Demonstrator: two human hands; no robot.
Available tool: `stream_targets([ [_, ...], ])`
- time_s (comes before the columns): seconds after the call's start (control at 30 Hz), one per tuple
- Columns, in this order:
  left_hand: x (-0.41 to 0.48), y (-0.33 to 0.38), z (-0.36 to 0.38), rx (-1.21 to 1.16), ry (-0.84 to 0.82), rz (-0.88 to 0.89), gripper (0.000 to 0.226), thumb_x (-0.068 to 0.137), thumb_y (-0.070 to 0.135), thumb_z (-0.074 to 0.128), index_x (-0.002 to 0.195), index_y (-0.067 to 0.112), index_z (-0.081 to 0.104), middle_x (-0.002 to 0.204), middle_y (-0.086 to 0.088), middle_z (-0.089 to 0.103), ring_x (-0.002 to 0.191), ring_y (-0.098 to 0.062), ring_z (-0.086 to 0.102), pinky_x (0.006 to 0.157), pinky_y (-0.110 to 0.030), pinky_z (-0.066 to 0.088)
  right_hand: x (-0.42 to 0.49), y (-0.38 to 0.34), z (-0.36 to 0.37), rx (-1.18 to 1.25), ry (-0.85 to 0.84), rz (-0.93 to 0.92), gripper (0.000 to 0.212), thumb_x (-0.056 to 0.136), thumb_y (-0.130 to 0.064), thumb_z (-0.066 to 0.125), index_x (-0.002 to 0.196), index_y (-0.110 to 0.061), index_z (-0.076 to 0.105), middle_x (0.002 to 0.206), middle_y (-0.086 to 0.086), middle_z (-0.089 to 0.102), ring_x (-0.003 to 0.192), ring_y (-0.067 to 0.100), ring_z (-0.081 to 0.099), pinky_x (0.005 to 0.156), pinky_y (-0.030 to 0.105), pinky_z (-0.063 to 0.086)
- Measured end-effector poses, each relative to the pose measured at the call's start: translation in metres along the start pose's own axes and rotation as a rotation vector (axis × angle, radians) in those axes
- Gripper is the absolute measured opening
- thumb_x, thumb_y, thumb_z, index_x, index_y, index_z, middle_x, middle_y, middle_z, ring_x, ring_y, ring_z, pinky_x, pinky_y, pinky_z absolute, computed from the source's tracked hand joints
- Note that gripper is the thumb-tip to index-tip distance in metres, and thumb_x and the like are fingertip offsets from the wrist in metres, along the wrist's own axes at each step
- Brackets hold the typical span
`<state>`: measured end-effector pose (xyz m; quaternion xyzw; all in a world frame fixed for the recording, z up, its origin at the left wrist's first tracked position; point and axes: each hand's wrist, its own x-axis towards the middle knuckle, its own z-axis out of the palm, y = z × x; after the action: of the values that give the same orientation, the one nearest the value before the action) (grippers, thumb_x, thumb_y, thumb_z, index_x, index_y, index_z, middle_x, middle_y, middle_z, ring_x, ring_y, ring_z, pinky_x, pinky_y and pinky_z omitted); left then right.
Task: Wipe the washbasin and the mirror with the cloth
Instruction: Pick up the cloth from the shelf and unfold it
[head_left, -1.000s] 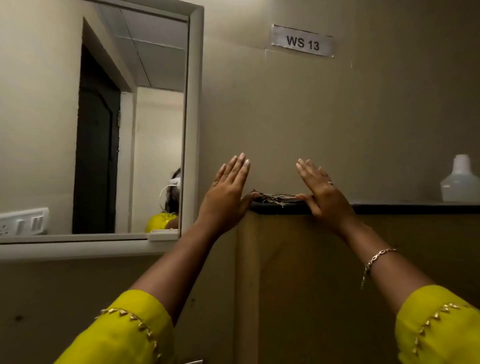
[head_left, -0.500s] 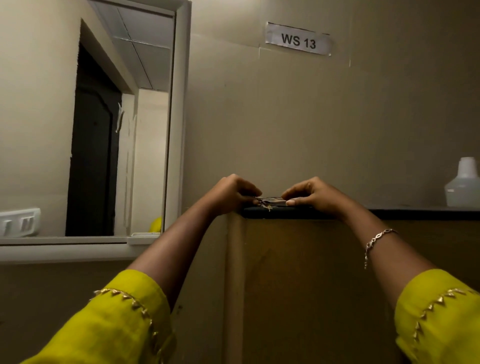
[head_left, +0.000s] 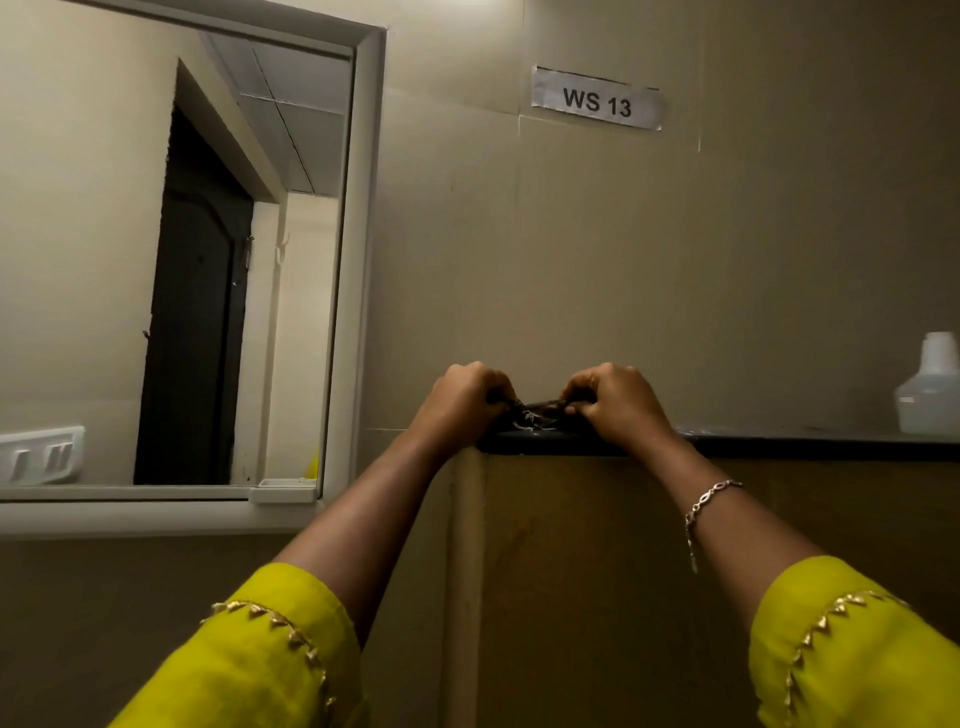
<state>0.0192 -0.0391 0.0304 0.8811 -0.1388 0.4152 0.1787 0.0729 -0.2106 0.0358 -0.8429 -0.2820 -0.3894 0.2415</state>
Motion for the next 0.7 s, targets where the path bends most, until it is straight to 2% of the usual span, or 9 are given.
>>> stream_targets([
  [0.07, -0.002, 0.0, 0.001, -0.014, 0.1, -0.009, 0.017, 0.085, 0.002, 0.058, 0.097, 0.004, 0.07, 0.097, -0.016, 0.071, 0.089, -0.029, 0.066, 0.081, -0.042, 0.055, 0.0, -0.003, 0.0, 0.037, 0.064, -0.013, 0.017, 0.081, -0.004, 0.065, 0.094, -0.011, 0.073, 0.097, 0.01, 0.072, 0.09, 0.021, 0.066, 0.078, 0.021, 0.046],
  [0.17, -0.005, -0.002, -0.001, -0.057, 0.248, 0.011, 0.015, 0.084, 0.002, 0.059, 0.093, 0.005, 0.071, 0.091, -0.015, 0.071, 0.083, -0.03, 0.067, 0.075, -0.044, 0.056, 0.002, -0.01, -0.002, 0.086, 0.149, -0.054, 0.016, 0.08, -0.005, 0.065, 0.09, -0.014, 0.074, 0.092, 0.01, 0.073, 0.085, 0.023, 0.066, 0.078, 0.03, 0.053],
  [0.23, -0.006, -0.002, -0.007, -0.06, 0.329, 0.035, 0.014, 0.084, 0.0, 0.06, 0.091, 0.005, 0.071, 0.088, -0.014, 0.072, 0.08, -0.027, 0.067, 0.073, -0.043, 0.056, 0.004, -0.016, -0.003, 0.119, 0.194, -0.098, 0.015, 0.08, -0.004, 0.065, 0.089, -0.013, 0.074, 0.089, 0.01, 0.073, 0.083, 0.024, 0.067, 0.077, 0.031, 0.054],
  [0.4, -0.02, -0.001, -0.025, -0.112, 0.49, 0.065, 0.01, 0.083, -0.001, 0.062, 0.088, 0.001, 0.07, 0.085, -0.013, 0.072, 0.08, -0.022, 0.066, 0.072, -0.026, 0.053, 0.008, -0.041, -0.003, 0.206, 0.267, -0.17, 0.016, 0.079, -0.001, 0.065, 0.087, -0.012, 0.074, 0.085, 0.01, 0.074, 0.081, 0.023, 0.067, 0.074, 0.025, 0.052],
  [0.47, -0.029, -0.006, -0.033, -0.133, 0.52, 0.054, 0.01, 0.083, -0.001, 0.062, 0.089, 0.001, 0.069, 0.085, -0.012, 0.071, 0.08, -0.019, 0.065, 0.072, -0.021, 0.052, 0.009, -0.053, -0.002, 0.231, 0.264, -0.202, 0.016, 0.079, 0.0, 0.065, 0.087, -0.01, 0.074, 0.085, 0.01, 0.073, 0.08, 0.022, 0.067, 0.074, 0.02, 0.049],
  [0.6, -0.05, -0.019, -0.053, -0.144, 0.522, 0.017, 0.011, 0.083, -0.002, 0.061, 0.088, 0.002, 0.069, 0.083, -0.011, 0.07, 0.08, -0.02, 0.066, 0.076, -0.03, 0.056, 0.006, -0.079, 0.004, 0.281, 0.23, -0.251, 0.014, 0.078, -0.002, 0.066, 0.087, -0.009, 0.074, 0.086, 0.01, 0.073, 0.082, 0.022, 0.067, 0.078, 0.024, 0.051],
  [0.7, -0.068, -0.027, -0.07, -0.151, 0.487, -0.023, 0.011, 0.085, 0.0, 0.06, 0.091, 0.005, 0.067, 0.083, -0.005, 0.066, 0.078, -0.014, 0.063, 0.072, -0.016, 0.054, 0.002, -0.098, 0.012, 0.327, 0.202, -0.281, 0.014, 0.078, -0.003, 0.066, 0.087, -0.01, 0.074, 0.087, 0.009, 0.073, 0.082, 0.02, 0.067, 0.078, 0.026, 0.052],
])
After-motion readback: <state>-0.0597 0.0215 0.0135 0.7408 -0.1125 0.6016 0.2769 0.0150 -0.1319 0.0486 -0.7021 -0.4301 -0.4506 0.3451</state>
